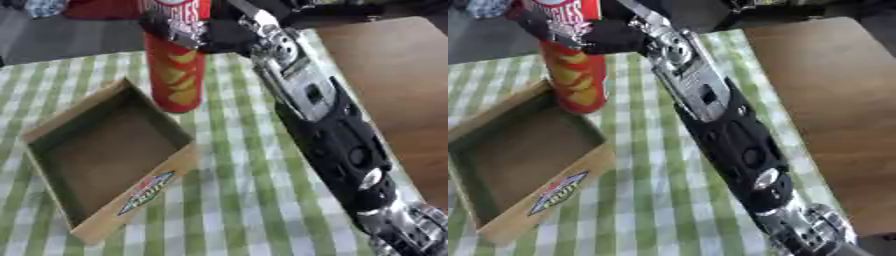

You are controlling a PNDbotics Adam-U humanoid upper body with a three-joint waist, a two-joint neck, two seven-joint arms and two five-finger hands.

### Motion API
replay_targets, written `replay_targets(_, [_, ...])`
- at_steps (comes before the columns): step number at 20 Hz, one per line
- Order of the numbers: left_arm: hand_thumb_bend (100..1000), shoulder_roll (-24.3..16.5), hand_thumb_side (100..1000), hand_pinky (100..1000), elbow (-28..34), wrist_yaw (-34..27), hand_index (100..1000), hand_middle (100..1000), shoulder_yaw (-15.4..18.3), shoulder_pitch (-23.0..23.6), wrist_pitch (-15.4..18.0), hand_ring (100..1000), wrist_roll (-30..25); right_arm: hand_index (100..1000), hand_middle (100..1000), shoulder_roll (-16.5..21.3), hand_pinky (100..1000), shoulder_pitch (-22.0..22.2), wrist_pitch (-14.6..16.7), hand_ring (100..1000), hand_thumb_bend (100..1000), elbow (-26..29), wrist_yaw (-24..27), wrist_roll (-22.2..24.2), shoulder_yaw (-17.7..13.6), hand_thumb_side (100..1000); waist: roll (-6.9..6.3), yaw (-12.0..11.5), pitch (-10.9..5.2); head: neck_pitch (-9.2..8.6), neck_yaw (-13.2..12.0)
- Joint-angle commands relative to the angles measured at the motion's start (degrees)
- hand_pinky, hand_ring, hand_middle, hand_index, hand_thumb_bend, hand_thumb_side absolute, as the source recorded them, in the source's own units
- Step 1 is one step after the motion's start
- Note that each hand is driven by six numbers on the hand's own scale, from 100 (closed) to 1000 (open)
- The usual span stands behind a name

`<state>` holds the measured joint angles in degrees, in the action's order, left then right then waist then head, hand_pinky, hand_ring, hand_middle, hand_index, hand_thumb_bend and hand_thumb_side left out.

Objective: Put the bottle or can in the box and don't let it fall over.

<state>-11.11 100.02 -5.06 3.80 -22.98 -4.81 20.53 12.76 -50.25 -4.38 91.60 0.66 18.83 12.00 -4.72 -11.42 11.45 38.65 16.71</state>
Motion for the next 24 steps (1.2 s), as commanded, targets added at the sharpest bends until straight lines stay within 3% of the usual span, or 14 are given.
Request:
replay_targets(1, [100, -0.05, 706, 691, 0.43, -0.45, 789, 985, 0.62, -1.43, 0.27, 1000, 0.37, 418, 511, -1.04, 891, -2.11, 0.85, 558, 100, 0.01, 0.71, 0.46, 0.6, 470, 0.15, -0.54, -1.02, -0.46, 0.82])
replay_targets(10, [100, 2.21, 701, 691, 0.12, -1.12, 784, 980, -0.1, -3.84, 0.84, 1000, 0.04, 417, 512, -3.78, 884, -5.63, 3.35, 560, 100, -6.76, -0.23, 0.13, 2.41, 470, 0.27, -3.04, 0.24, -1.82, 3.41])
replay_targets(15, [100, 3.48, 707, 690, -0.69, -1.49, 782, 978, -0.13, -4.88, 0.88, 1000, 0.12, 417, 512, -4.98, 884, -6.32, 4.58, 559, 100, -10.59, 0.7, -1.07, 1.91, 470, 0.37, -4.21, 1.09, -2.71, 5.26])
replay_targets(24, [100, 4.52, 705, 693, -1.55, -2.81, 783, 971, 5.38, -5.35, 3.76, 1000, 5.37, 419, 516, -5.74, 866, -5.63, 4.85, 562, 100, -14.16, 1.59, -2.81, 1.2, 470, 0.44, -5.26, 1.83, -3.31, 7.48])
